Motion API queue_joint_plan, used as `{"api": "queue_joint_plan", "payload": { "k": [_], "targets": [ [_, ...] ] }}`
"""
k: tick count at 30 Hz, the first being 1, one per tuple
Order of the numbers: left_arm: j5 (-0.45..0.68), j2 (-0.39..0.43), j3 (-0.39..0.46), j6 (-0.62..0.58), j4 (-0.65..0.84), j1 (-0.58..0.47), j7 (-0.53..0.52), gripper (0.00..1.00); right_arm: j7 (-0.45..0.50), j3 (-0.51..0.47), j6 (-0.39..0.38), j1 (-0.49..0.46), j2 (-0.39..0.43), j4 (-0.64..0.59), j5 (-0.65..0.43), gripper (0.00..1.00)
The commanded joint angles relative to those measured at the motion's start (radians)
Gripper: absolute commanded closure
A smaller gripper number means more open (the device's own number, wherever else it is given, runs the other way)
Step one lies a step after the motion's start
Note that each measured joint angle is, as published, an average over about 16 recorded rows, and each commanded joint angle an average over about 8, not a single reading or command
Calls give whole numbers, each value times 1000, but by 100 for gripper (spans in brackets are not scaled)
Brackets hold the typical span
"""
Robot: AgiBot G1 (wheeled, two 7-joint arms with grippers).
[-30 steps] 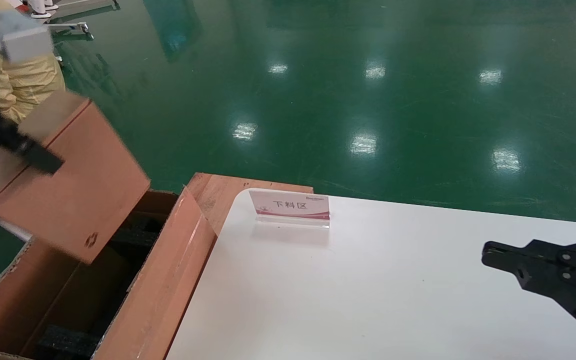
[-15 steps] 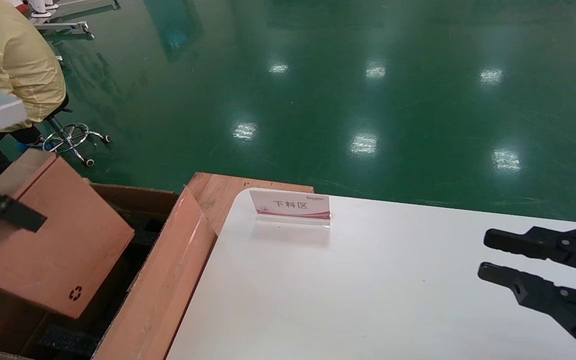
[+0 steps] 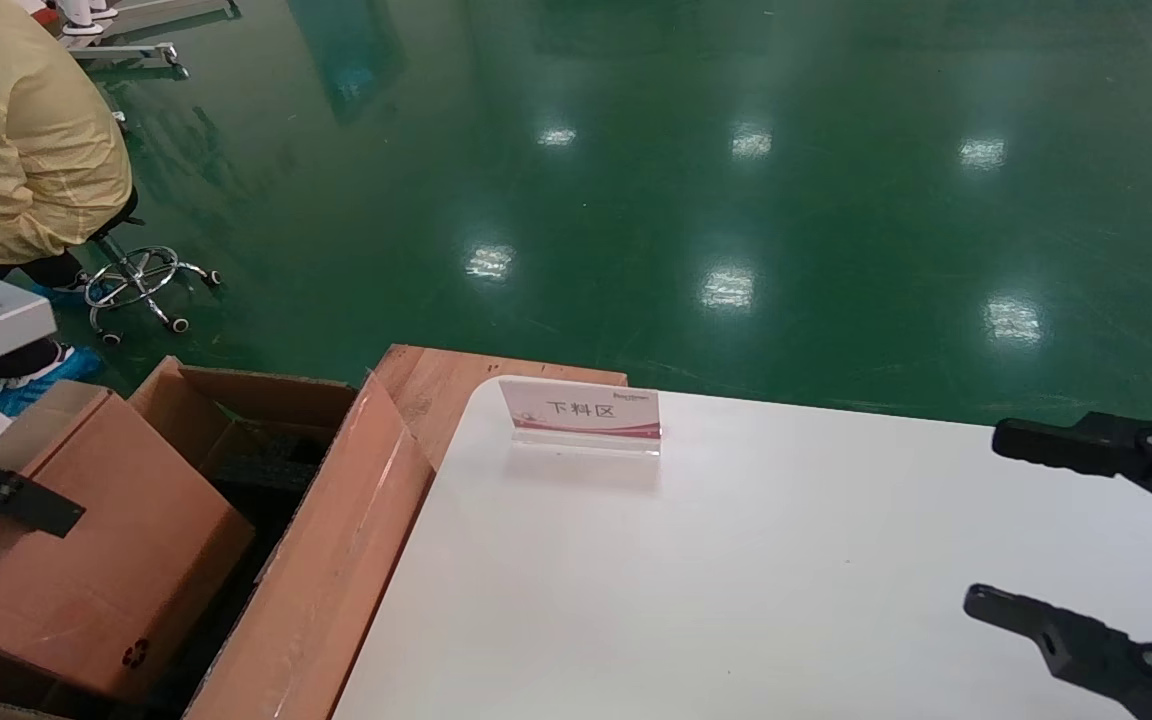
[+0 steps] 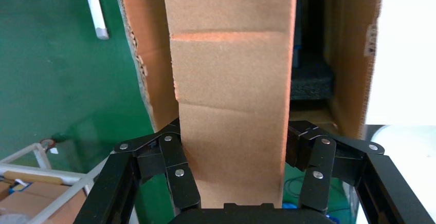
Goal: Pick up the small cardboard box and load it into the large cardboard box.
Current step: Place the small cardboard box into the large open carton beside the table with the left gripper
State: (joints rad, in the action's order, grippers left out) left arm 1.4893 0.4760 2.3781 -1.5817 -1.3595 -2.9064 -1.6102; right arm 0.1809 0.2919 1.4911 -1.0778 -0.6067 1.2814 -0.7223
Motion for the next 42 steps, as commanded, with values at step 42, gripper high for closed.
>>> {"api": "queue_joint_plan", "payload": {
  "k": [42],
  "targets": [
    [90, 74, 11, 257, 214, 335, 99, 100, -1, 2, -1, -1, 1, 0, 2, 0]
  ]
}}
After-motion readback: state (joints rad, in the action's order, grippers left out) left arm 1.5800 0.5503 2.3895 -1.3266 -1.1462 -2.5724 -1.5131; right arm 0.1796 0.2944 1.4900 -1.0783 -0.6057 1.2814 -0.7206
